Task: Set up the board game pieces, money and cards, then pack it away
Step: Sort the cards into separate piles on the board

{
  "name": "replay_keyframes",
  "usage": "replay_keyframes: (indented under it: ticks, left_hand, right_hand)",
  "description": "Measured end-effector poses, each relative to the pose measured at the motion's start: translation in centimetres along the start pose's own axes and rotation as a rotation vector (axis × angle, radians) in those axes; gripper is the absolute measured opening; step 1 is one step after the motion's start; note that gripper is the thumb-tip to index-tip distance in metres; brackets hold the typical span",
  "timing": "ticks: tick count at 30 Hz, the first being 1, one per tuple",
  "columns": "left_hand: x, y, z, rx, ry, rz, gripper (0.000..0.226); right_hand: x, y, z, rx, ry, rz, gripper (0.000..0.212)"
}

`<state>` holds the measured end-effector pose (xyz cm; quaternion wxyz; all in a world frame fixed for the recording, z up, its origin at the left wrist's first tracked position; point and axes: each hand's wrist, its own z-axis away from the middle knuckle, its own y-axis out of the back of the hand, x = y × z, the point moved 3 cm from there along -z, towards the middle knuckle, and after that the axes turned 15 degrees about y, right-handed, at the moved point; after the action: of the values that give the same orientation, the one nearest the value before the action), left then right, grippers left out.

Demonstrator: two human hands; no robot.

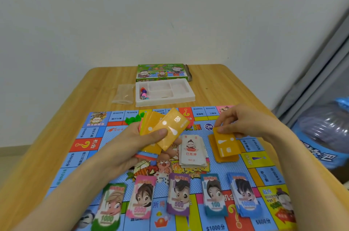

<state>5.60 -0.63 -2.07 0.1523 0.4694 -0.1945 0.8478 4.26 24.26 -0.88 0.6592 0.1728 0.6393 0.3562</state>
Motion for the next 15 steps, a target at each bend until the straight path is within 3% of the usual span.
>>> replay_keyframes:
  ticks: [15]
  left_hand:
    - [-0.03, -0.12, 0.04, -0.023, 0.020, -0.001, 0.031]
  right_hand:
    - [0.84, -0.95, -0.48, -0.076, -0.047, 0.259, 0.013]
